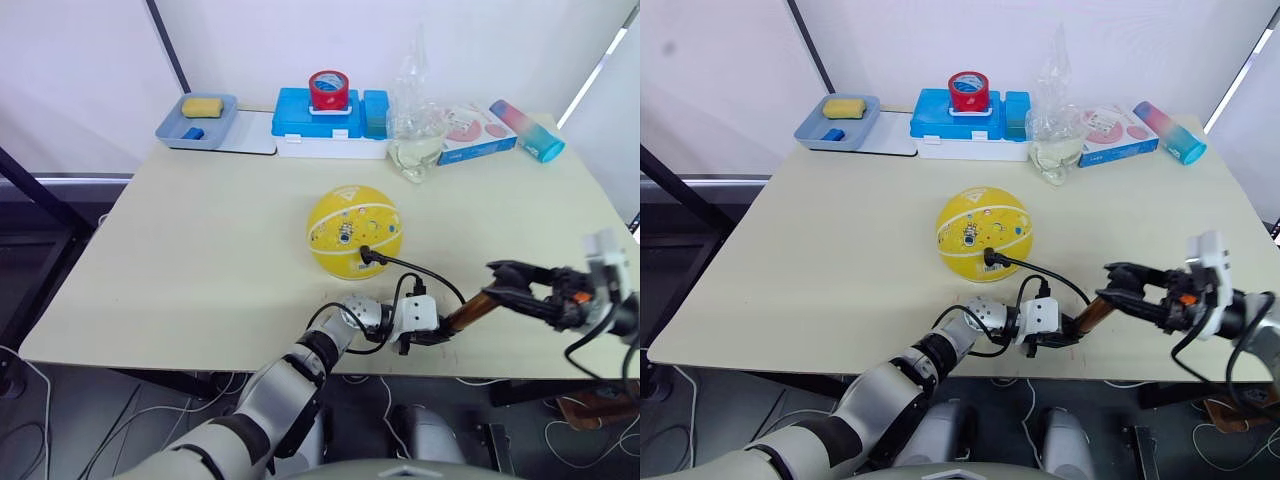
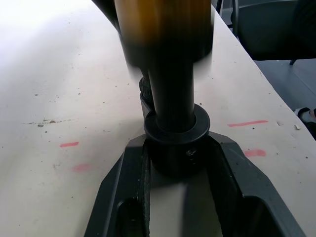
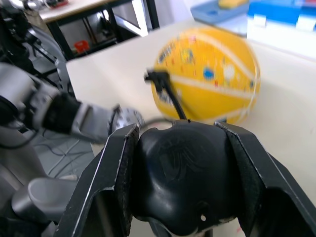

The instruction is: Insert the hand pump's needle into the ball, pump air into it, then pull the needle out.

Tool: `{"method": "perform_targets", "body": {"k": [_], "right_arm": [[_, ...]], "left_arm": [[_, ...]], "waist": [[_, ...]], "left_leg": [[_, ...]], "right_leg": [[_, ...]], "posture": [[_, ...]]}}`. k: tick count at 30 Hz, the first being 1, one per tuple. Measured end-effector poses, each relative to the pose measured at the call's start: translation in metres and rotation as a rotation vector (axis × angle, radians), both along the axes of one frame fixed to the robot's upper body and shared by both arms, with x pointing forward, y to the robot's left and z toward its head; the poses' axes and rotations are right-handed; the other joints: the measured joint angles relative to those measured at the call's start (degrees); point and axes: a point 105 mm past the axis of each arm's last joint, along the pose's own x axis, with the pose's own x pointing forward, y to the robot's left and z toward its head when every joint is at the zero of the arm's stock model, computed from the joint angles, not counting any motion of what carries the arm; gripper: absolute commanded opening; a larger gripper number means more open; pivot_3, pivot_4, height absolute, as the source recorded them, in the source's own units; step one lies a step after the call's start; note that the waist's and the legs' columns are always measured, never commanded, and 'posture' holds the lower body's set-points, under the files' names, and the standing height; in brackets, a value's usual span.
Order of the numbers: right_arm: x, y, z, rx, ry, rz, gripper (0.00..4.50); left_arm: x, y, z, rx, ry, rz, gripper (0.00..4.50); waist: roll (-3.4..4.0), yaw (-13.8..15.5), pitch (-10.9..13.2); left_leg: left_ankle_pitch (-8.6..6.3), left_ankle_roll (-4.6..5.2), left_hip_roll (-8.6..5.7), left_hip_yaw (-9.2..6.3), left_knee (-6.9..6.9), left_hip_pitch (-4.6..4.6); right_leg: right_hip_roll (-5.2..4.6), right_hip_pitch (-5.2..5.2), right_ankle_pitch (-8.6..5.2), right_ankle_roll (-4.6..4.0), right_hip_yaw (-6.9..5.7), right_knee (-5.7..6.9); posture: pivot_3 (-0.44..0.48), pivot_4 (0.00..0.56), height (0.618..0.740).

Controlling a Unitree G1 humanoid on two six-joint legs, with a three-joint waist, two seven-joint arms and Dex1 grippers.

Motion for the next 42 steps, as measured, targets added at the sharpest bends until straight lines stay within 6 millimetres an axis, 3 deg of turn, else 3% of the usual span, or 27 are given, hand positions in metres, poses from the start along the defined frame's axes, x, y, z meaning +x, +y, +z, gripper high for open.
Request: {"method": "perform_targets", "body": {"k": [7, 11, 13, 27, 34, 42], "right_arm": [[-0.002, -0.003, 0.011, 0.020, 0.013, -0.001, 1.92], [-0.006, -0.007, 0.058, 0.009, -0.039, 0.023, 1.92], [-0.007, -0.007, 0.067, 0.015, -0.049, 0.022, 1.92], [-0.007, -0.004, 0.075, 0.049, 0.008, 0.003, 1.92], [-0.012, 0.001, 0.061, -0.006, -0.008, 0.003, 1.92], [-0.007, 0.013, -0.001, -0.088, 0.019, 0.019, 1.92]], "left_arm": [[0.000, -0.001, 0.000, -0.002, 0.000, 0.000, 1.12], [0.000, -0.002, 0.002, -0.015, 0.005, 0.005, 1.12], [0.000, -0.002, 0.002, -0.015, 0.006, 0.003, 1.12], [0.000, -0.003, 0.003, -0.026, -0.001, 0.009, 1.12], [-0.001, -0.003, 0.002, -0.022, -0.004, 0.007, 1.12], [-0.001, -0.003, 0.001, -0.021, -0.005, 0.010, 1.12]], "waist": [[-0.01, 0.03, 0.02], [0.35, -0.01, 0.31], [0.32, 0.13, 0.32], [0.36, 0.06, 0.30], [0.34, 0.10, 0.26], [0.18, -0.03, 0.11]], "left_leg": [[0.00, 0.00, -0.02, 0.02, 0.00, -0.01], [0.01, 0.02, -0.11, 0.05, 0.03, -0.05], [0.01, 0.01, -0.04, -0.04, 0.02, -0.07], [0.13, 0.25, -0.11, 0.05, 0.02, -0.12], [0.14, 0.26, -0.10, 0.03, 0.02, -0.11], [0.04, 0.08, -0.06, 0.03, 0.02, -0.01]], "right_leg": [[-0.01, 0.00, 0.00, 0.01, 0.01, 0.00], [-0.16, -0.06, 0.05, 0.08, -0.04, 0.00], [-0.06, -0.05, 0.04, 0.06, -0.12, 0.00], [-0.18, -0.08, 0.05, 0.08, -0.08, -0.02], [-0.17, -0.06, 0.04, 0.08, -0.10, -0.03], [-0.11, 0.02, 0.04, 0.08, -0.08, -0.02]], "posture": [[0.000, 0.150, 0.739], [0.000, 0.150, 0.739], [0.000, 0.150, 0.739], [0.000, 0.150, 0.739], [0.000, 0.150, 0.739], [0.000, 0.150, 0.739]]}}
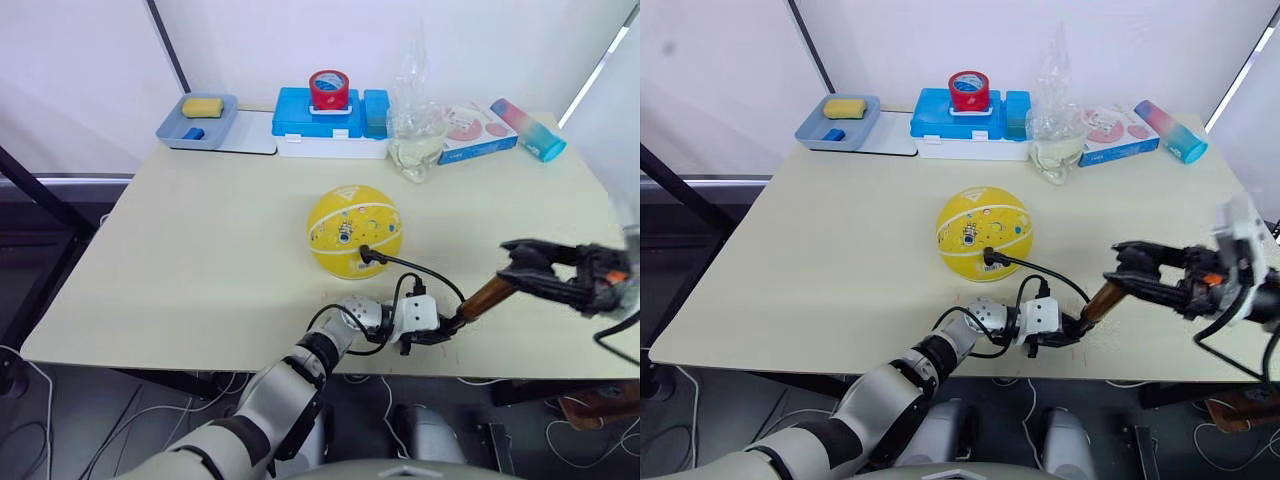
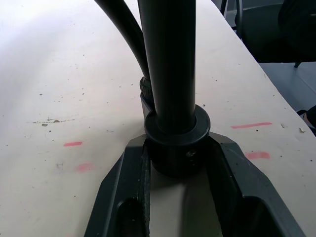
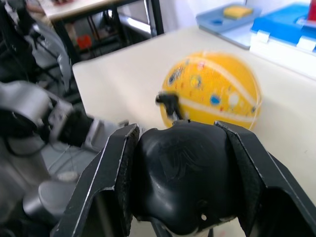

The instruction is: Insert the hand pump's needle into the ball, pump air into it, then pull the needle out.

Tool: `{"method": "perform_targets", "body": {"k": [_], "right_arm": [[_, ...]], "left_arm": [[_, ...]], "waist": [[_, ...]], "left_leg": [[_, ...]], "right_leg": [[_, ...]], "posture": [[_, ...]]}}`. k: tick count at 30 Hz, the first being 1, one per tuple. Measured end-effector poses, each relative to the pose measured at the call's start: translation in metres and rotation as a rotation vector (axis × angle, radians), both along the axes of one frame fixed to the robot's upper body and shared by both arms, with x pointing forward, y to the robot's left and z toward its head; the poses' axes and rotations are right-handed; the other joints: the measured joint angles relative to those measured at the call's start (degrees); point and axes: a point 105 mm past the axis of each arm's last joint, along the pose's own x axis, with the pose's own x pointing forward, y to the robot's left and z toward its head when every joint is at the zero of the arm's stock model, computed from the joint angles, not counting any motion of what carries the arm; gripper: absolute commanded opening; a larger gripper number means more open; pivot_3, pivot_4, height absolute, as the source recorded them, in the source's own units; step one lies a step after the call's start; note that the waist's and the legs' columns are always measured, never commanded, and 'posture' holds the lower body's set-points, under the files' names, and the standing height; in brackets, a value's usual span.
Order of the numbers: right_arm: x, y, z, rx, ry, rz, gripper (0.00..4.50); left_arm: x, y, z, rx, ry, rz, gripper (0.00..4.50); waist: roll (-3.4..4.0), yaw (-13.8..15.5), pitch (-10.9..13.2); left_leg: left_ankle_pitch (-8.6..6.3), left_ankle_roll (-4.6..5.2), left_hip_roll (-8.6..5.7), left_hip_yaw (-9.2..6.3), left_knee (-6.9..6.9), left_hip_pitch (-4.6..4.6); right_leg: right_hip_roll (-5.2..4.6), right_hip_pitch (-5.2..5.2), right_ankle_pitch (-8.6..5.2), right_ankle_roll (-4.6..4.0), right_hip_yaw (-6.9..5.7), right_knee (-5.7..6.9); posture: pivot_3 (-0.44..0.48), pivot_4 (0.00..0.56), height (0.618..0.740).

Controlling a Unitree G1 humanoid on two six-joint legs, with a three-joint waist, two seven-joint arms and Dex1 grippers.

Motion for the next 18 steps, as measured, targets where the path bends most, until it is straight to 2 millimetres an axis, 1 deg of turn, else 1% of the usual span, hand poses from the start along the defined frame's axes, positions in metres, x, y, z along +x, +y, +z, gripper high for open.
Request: {"method": "perform_targets", "body": {"k": [1, 2, 3, 5, 7, 10, 13, 16, 18], "right_arm": [[0.000, 0.001, -0.004, -0.006, -0.001, 0.003, 1.92], [0.003, 0.003, -0.015, -0.009, -0.005, 0.002, 1.92], [0.004, 0.004, -0.019, -0.008, -0.002, 0.002, 1.92], [0.006, 0.008, -0.034, -0.008, 0.002, -0.002, 1.92], [0.008, 0.009, -0.044, -0.012, 0.000, -0.009, 1.92], [0.007, 0.012, -0.046, -0.009, -0.021, 0.003, 1.92], [0.007, 0.011, -0.044, 0.002, -0.030, 0.002, 1.92], [0.007, 0.003, -0.037, 0.033, 0.006, -0.022, 1.92], [0.006, -0.003, -0.028, 0.045, 0.013, -0.034, 1.92]], "left_arm": [[0.000, 0.000, 0.000, 0.000, 0.000, 0.000, 1.12], [0.000, 0.000, 0.000, 0.001, 0.001, 0.001, 1.12], [0.000, 0.000, 0.000, 0.001, 0.000, 0.001, 1.12], [0.000, 0.000, 0.000, 0.001, 0.000, 0.001, 1.12], [0.000, 0.000, -0.001, 0.002, 0.001, 0.001, 1.12], [0.000, 0.000, -0.001, 0.002, 0.001, 0.002, 1.12], [0.000, 0.001, -0.001, 0.003, 0.000, 0.004, 1.12], [0.000, 0.001, -0.001, 0.002, -0.002, 0.003, 1.12], [0.000, 0.001, 0.000, 0.000, -0.004, 0.000, 1.12]], "waist": [[0.00, 0.00, 0.00], [-0.14, -0.07, -0.08], [-0.15, -0.06, -0.09], [-0.16, -0.05, -0.10], [-0.16, -0.04, -0.11], [-0.16, -0.07, -0.13], [-0.17, -0.05, -0.14], [-0.06, 0.05, -0.06], [0.02, 0.11, -0.03]], "left_leg": [[-0.02, -0.03, 0.00, 0.00, 0.00, 0.00], [-0.02, -0.04, 0.01, -0.01, 0.00, 0.01], [-0.02, -0.04, 0.01, -0.01, 0.00, 0.01], [-0.03, -0.05, 0.01, 0.00, 0.00, 0.02], [-0.02, -0.04, 0.01, 0.00, 0.00, 0.02], [-0.02, -0.04, 0.01, -0.01, 0.00, 0.02], [-0.03, -0.05, 0.02, -0.02, 0.00, 0.02], [-0.03, -0.05, 0.00, 0.01, 0.00, -0.01], [-0.03, -0.04, -0.03, 0.01, -0.01, -0.02]], "right_leg": [[0.00, 0.00, 0.00, 0.00, 0.01, 0.00], [0.02, 0.00, 0.00, 0.00, 0.00, 0.00], [0.03, 0.00, 0.00, 0.00, 0.00, 0.00], [0.02, 0.00, 0.00, 0.00, 0.00, 0.00], [0.03, 0.00, 0.00, 0.00, 0.00, 0.00], [0.03, 0.01, 0.00, 0.00, -0.01, 0.00], [0.03, 0.01, 0.00, 0.00, -0.01, 0.00], [-0.02, -0.01, 0.00, 0.00, 0.00, 0.00], [-0.04, -0.02, 0.00, -0.01, 0.00, 0.00]], "posture": [[0.000, 0.150, 0.739], [0.000, 0.150, 0.739], [0.000, 0.150, 0.739], [0.000, 0.150, 0.739], [0.000, 0.150, 0.739], [0.000, 0.150, 0.739], [0.000, 0.150, 0.739], [0.000, 0.150, 0.739], [0.000, 0.150, 0.739]]}}
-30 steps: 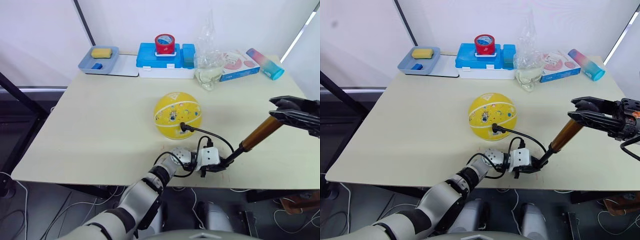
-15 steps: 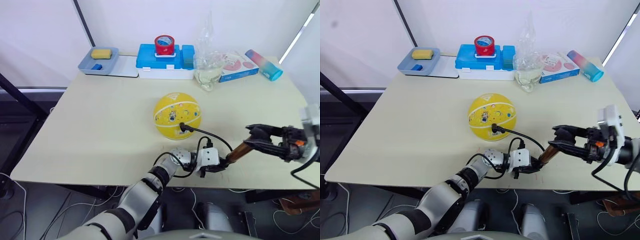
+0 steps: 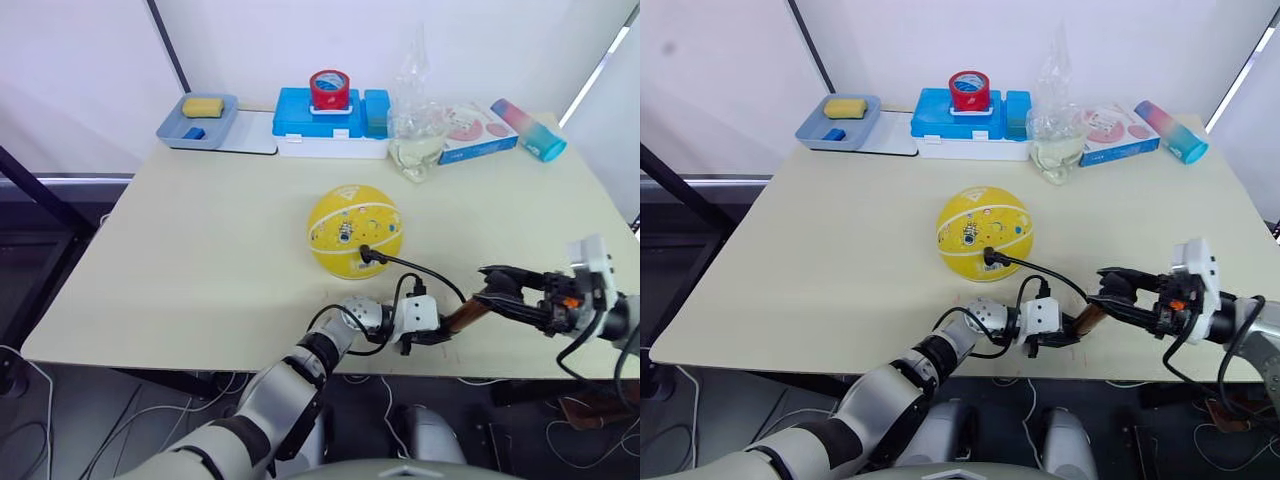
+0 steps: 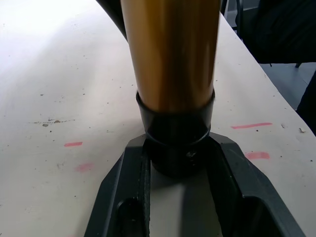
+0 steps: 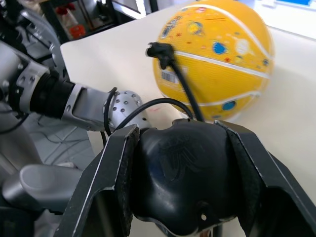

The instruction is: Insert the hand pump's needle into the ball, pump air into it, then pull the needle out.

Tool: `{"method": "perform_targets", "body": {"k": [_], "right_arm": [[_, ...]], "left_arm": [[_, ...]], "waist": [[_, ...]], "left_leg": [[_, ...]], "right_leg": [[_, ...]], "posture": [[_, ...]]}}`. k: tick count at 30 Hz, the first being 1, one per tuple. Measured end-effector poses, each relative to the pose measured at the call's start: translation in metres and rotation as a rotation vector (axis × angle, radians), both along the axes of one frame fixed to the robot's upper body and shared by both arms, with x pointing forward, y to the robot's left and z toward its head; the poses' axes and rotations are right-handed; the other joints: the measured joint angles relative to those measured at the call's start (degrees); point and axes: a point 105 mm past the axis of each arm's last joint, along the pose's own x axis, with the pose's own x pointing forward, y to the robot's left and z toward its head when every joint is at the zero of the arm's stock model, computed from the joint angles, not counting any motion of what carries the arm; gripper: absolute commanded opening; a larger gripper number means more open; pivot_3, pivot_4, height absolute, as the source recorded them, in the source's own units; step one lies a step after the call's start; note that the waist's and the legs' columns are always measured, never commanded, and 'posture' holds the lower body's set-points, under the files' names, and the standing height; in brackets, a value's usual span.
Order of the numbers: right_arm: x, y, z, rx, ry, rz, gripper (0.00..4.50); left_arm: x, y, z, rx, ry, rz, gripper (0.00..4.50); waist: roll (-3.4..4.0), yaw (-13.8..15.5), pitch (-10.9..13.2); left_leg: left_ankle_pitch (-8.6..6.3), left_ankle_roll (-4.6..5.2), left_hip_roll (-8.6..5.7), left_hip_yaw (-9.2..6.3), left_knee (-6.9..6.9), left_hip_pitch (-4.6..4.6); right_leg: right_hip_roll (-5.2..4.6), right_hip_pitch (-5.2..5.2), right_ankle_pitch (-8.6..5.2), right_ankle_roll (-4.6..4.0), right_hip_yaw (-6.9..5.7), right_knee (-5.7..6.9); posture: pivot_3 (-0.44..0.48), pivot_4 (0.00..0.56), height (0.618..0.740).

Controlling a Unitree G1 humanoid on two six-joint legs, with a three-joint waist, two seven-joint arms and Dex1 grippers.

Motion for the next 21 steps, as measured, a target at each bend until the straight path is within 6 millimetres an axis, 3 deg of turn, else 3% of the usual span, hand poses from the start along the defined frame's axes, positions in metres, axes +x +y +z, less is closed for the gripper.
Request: {"method": "perform_targets", "body": {"k": [5, 13, 21], "right_arm": [[-0.003, -0.009, 0.040, 0.037, -0.024, 0.012, 1.92], [-0.010, -0.013, 0.085, 0.083, -0.057, 0.030, 1.92], [-0.011, -0.014, 0.098, 0.075, -0.045, 0.025, 1.92]], "left_arm": [[0.000, 0.000, 0.000, -0.002, -0.002, 0.001, 1.12], [0.000, 0.000, 0.001, -0.004, -0.004, -0.001, 1.12], [0.000, 0.000, 0.001, -0.007, -0.007, -0.003, 1.12]], "waist": [[0.09, 0.06, 0.10], [0.12, 0.08, 0.14], [0.14, 0.05, 0.14]], "left_leg": [[0.00, 0.00, 0.00, -0.02, -0.01, -0.01], [0.00, 0.00, 0.00, -0.02, -0.01, -0.02], [0.12, 0.22, -0.01, -0.01, -0.01, -0.05]], "right_leg": [[0.00, 0.00, 0.00, 0.00, -0.02, 0.00], [0.00, -0.01, 0.00, 0.00, -0.02, 0.00], [0.00, -0.04, 0.00, 0.00, -0.01, 0.00]], "posture": [[0.000, 0.150, 0.739], [0.000, 0.150, 0.739], [0.000, 0.150, 0.739]]}}
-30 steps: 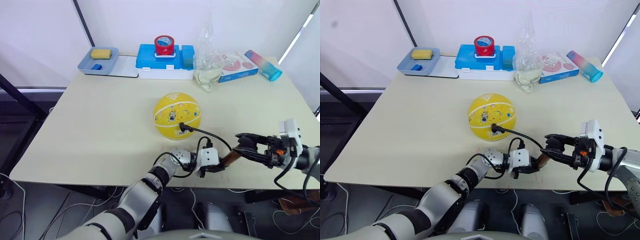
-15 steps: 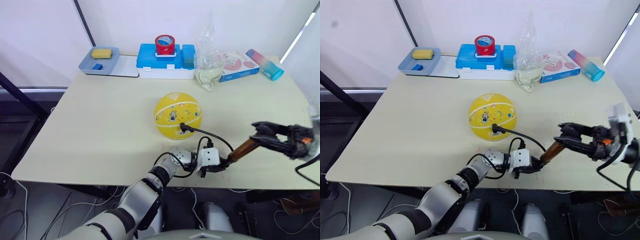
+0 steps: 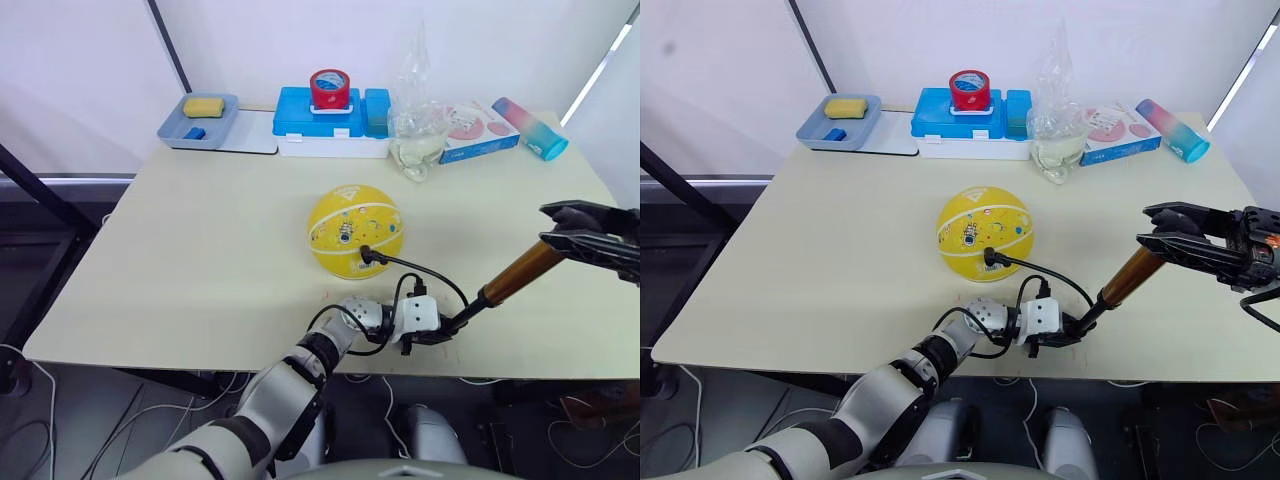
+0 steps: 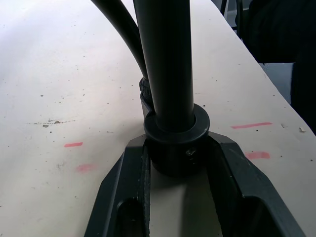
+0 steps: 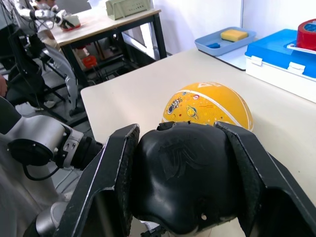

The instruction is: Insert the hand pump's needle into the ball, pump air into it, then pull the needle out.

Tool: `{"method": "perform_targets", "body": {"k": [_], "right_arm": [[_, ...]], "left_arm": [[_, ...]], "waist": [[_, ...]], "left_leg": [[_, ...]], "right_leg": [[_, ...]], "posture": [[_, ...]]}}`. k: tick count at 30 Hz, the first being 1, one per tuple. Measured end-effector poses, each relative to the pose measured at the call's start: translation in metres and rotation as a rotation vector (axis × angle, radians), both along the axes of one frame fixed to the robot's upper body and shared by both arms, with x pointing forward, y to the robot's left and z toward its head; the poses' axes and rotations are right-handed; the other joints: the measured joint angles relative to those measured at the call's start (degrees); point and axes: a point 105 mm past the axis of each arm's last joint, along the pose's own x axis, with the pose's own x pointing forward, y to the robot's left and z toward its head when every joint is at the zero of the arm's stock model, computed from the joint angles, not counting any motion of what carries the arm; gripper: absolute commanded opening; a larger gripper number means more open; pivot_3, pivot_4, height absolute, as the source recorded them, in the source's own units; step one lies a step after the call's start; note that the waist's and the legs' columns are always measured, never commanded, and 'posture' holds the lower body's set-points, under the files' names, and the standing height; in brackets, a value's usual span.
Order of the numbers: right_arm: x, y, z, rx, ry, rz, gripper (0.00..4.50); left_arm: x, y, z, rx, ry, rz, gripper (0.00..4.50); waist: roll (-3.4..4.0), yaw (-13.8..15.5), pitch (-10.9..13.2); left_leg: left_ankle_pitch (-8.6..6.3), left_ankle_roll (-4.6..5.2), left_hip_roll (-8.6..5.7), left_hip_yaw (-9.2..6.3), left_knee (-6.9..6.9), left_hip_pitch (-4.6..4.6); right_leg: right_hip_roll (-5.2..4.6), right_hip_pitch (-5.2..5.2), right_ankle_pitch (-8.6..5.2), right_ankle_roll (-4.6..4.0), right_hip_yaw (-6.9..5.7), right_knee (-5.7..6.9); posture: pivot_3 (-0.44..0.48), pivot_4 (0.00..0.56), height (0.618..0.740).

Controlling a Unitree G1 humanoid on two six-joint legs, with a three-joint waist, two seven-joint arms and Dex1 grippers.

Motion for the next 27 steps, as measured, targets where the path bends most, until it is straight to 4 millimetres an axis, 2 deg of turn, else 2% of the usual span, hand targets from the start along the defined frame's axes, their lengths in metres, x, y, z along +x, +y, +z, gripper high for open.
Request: {"method": "perform_targets", "body": {"k": [9, 11, 13, 15, 16, 17, 21, 27], "right_arm": [[0.001, 0.004, 0.005, 0.008, -0.011, 0.005, 1.92], [0.001, 0.004, 0.005, 0.008, -0.011, 0.004, 1.92], [0.003, 0.003, 0.007, 0.006, -0.021, -0.012, 1.92], [0.004, 0.003, 0.009, 0.004, -0.035, -0.019, 1.92], [0.004, 0.003, 0.010, 0.004, -0.036, -0.020, 1.92], [0.004, 0.003, 0.009, 0.004, -0.037, -0.021, 1.92], [0.005, 0.003, 0.010, 0.004, -0.038, -0.025, 1.92], [0.004, 0.003, 0.009, 0.001, -0.038, -0.023, 1.92]], "left_arm": [[0.000, 0.000, 0.001, -0.005, 0.004, -0.005, 1.12], [0.000, -0.001, 0.001, -0.009, 0.005, -0.003, 2.14], [0.000, -0.002, 0.003, -0.023, -0.004, 0.005, 2.86], [0.001, -0.001, 0.005, -0.043, 0.000, 0.014, 3.97], [0.001, -0.001, 0.005, -0.048, 0.003, 0.014, 4.33], [0.000, -0.001, 0.007, -0.054, 0.003, 0.001, 4.49], [-0.007, 0.002, 0.009, -0.060, 0.029, -0.065, 4.50], [-0.016, 0.022, 0.010, -0.068, 0.132, -0.120, 4.50]], "waist": [[0.08, -0.03, 0.01], [0.08, -0.06, 0.01], [0.09, -0.10, 0.01], [0.13, -0.17, 0.00], [0.13, -0.16, 0.00], [0.16, -0.15, -0.01], [0.18, -0.24, 0.03], [0.35, -0.40, 0.32]], "left_leg": [[0.02, 0.03, 0.00, 0.01, 0.00, -0.12], [0.02, 0.03, 0.00, 0.01, 0.00, -0.12], [0.02, 0.03, 0.00, 0.01, 0.00, -0.13], [0.02, 0.03, 0.00, -0.01, 0.00, -0.23], [0.02, 0.03, 0.00, -0.04, 0.00, -0.32], [0.02, 0.04, 0.00, -0.06, 0.01, -0.51], [-0.02, 0.10, -0.03, -0.02, 0.01, -0.71], [-0.02, 0.11, -0.02, -0.02, 0.01, -0.72]], "right_leg": [[0.00, -0.06, 0.00, 0.00, 0.01, 0.00], [0.00, -0.06, 0.00, 0.00, 0.01, 0.00], [0.00, -0.09, 0.00, 0.00, 0.01, 0.01], [0.03, -0.17, 0.00, 0.00, 0.00, 0.01], [0.04, -0.24, 0.00, -0.01, -0.02, 0.01], [0.05, -0.38, 0.03, -0.05, -0.06, 0.01], [0.08, -0.59, 0.18, -0.24, -0.04, 0.01], [0.10, -0.61, 0.16, -0.28, -0.02, 0.05]], "posture": [[0.000, 0.150, 0.739], [0.000, 0.150, 0.739], [0.000, 0.150, 0.739], [0.000, 0.150, 0.739], [0.000, 0.150, 0.739], [0.000, 0.150, 0.739], [0.000, 0.150, 0.739], [0.000, 0.150, 0.739]]}}
